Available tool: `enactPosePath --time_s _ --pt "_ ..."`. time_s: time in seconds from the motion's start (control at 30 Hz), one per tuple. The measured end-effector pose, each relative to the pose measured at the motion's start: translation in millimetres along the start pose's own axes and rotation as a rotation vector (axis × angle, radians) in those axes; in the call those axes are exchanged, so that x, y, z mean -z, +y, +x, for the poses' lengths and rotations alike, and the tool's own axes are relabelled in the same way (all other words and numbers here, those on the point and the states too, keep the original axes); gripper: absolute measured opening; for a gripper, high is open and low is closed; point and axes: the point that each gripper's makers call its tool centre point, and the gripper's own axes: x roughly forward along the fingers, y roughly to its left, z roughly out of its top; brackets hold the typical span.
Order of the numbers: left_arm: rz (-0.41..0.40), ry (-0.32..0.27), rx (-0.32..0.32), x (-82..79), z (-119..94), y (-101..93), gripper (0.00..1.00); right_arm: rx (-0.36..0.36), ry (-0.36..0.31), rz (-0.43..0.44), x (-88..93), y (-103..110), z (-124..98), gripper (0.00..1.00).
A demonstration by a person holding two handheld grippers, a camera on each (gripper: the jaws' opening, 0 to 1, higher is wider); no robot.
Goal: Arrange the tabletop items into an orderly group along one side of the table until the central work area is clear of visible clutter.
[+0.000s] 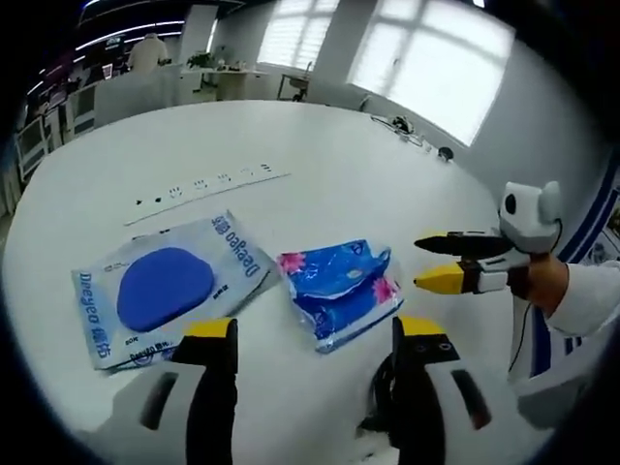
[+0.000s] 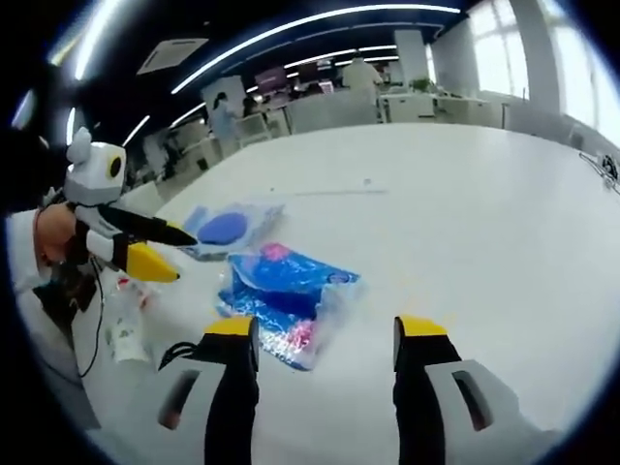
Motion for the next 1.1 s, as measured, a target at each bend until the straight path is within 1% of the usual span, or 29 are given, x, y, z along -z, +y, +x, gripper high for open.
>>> enactPosePath --time_s 0.37,0.43,0.47,0.53,0.63,0.7,0.9,1.0,1.1 --pt "0.03 0.054 -0.001 7.6 18.3 -1.2 0.53 0.001 0.022 0.003 8.4 -1.3 9.1 0.47" --pt "0.035 0.068 0.0 9.8 21.6 -0.9 0.51 -0.001 0.035 -0.005 11.3 -1.3 10.8 0.44" --pt "0.043 0.084 -0.003 12.2 22.6 0.0 0.49 -0.007 0.034 -0.005 11.2 -0.2 11.2 0.41" --pt "0.046 0.08 -0.001 11.6 25.1 -0.5 0.47 -0.004 0.036 -0.005 11.3 -0.2 12.5 0.41" --pt "0.052 0.092 -0.002 13.9 29.3 0.1 0.45 -0.01 0.041 -0.006 12.7 1.3 15.8 0.39" --pt "0.053 0.113 -0.005 17.6 32.2 1.2 0.43 -0.009 0.047 -0.008 14.5 1.2 18.2 0.38" --pt "0.054 0.123 -0.001 20.0 37.8 -0.4 0.39 -0.018 0.065 -0.007 19.7 4.5 23.9 0.35" --pt "0.053 0.133 0.0 21.8 41.4 -0.2 0.34 -0.016 0.082 -0.008 23.8 4.1 26.3 0.3" --pt "0.051 0.14 0.0 23.4 43.4 0.2 0.31 -0.013 0.082 0.002 25.1 2.9 27.2 0.24"
